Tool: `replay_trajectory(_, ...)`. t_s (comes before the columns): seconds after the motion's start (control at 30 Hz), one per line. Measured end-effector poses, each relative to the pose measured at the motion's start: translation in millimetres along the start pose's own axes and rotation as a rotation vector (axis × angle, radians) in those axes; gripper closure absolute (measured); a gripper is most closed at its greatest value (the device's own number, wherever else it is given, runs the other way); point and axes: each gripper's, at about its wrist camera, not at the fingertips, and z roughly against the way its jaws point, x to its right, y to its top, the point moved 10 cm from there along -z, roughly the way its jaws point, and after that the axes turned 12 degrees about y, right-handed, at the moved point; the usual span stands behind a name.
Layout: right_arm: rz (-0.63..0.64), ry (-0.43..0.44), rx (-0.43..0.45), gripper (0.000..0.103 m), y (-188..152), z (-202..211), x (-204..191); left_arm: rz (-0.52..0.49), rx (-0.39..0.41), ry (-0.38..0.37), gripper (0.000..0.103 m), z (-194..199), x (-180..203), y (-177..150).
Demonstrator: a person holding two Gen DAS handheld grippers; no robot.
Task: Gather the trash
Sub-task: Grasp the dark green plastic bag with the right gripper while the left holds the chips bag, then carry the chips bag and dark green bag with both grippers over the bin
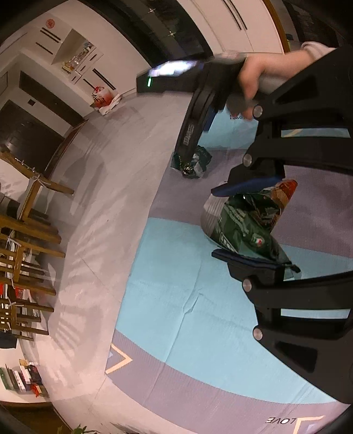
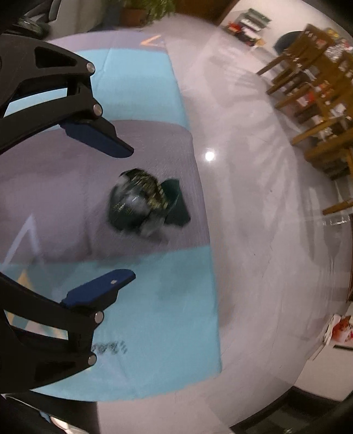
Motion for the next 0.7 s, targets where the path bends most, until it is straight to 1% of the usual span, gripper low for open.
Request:
replay_trajectory(0.1, 0.010, -0.035, -0.017, 0.021, 3, -17, 1, 0.014, 0.042, 0.022, 0.062, 8, -5, 7)
replay_trajectory(0.17, 0.027, -0.066, -0.030, 0.033, 0, -24, 4, -0.001, 0.072, 0.039, 0.062, 13, -5, 11)
replay_trajectory(0.2, 0.041, -0.080, -0.042, 0.036, -2, -27, 6, -0.002, 0.079, 0.042, 0.062, 15, -5, 12)
replay_trajectory(0.27, 0.064, -0.094, -0.062, 0.050, -8, -33, 8, 0.004, 0.082, 0.035, 0.062, 17, -6, 13)
replay_trajectory(0.3, 0.068, -0.094, -0.054, 0.051, -11, -32, 8, 0.008, 0.081, 0.031, 0.062, 18, -6, 13)
replay_trajectory(0.37, 0.081, -0.080, -0.017, 0.056, -15, -27, 9, 0.008, 0.078, 0.027, 0.062, 19, -5, 12)
replay_trajectory(0.53, 0.083, -0.060, -0.012, 0.057, -34, -11, 19, -0.027, 0.107, 0.030, 0.062, 30, 3, 10)
replay_trajectory(0.63, 0.076, -0.042, 0.002, 0.057, -41, 13, 26, -0.053, 0.110, 0.037, 0.062, 32, 12, 4)
replay_trajectory(0.7, 0.067, -0.037, 0.013, 0.057, -46, 31, 29, -0.082, 0.103, 0.023, 0.062, 32, 21, -2)
